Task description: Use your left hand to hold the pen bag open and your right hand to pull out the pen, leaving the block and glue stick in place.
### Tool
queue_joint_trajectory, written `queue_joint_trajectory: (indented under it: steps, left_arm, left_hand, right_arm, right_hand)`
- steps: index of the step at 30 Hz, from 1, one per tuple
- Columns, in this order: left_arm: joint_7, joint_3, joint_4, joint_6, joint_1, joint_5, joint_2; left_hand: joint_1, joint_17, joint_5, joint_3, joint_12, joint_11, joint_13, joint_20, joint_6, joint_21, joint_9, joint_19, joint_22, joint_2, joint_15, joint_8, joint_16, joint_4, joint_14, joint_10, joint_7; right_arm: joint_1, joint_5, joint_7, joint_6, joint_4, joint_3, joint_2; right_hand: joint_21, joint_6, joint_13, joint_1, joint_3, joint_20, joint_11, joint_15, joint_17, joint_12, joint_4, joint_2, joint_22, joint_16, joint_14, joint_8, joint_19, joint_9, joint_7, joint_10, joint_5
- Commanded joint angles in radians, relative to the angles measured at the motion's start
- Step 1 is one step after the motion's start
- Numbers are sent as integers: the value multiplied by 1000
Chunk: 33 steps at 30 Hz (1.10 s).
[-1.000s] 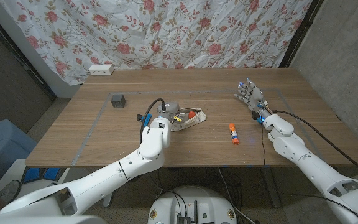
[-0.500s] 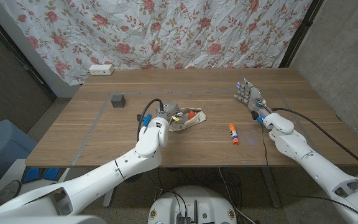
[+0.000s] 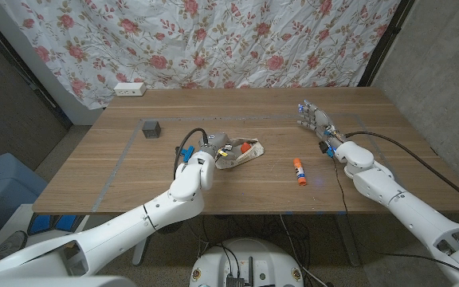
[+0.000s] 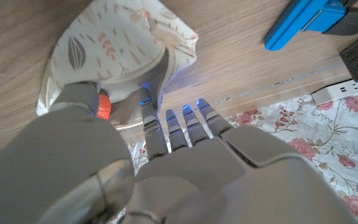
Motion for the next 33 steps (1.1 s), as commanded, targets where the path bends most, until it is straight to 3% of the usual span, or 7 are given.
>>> queue_joint_trajectory:
  steps: [1,12,33]
  left_arm:
    - [29,-5,-3,-22,-10,-56,25]
    - [50,4,12,-27,-22,-73,27]
    - [81,15,25,-46,-31,-95,31]
  left_hand:
    - [-7,1,5,-5,-1,0,4,-2,-6,2,2,-7,3,-1,-1,-1,1,3,-6,-3,-3]
    - [-16,2,6,-11,1,-1,4,0,-13,3,2,-8,3,1,-2,0,2,6,-9,-7,-2]
    - [-27,1,7,-19,4,1,4,-2,-17,5,2,-11,3,3,-1,4,4,8,-11,-10,-1]
  right_arm:
    - [-2,-173,-104,-13,-71,-44,-41]
    - [-19,-308,-170,-86,-180,-63,-95]
    - [5,-500,-166,-296,-337,-115,-162]
  right_hand:
    - [-1,13,4,4,3,-3,-4,-2,-2,-1,-7,0,5,7,11,7,-8,2,0,1,-4]
    - [-9,23,4,27,9,-1,-4,-5,-9,-10,-27,-11,4,-4,-6,6,-44,2,-10,-26,-7]
    - [-5,29,5,111,25,-6,-16,-6,-20,-14,-65,-57,2,-14,-20,12,-66,5,-36,-67,-10]
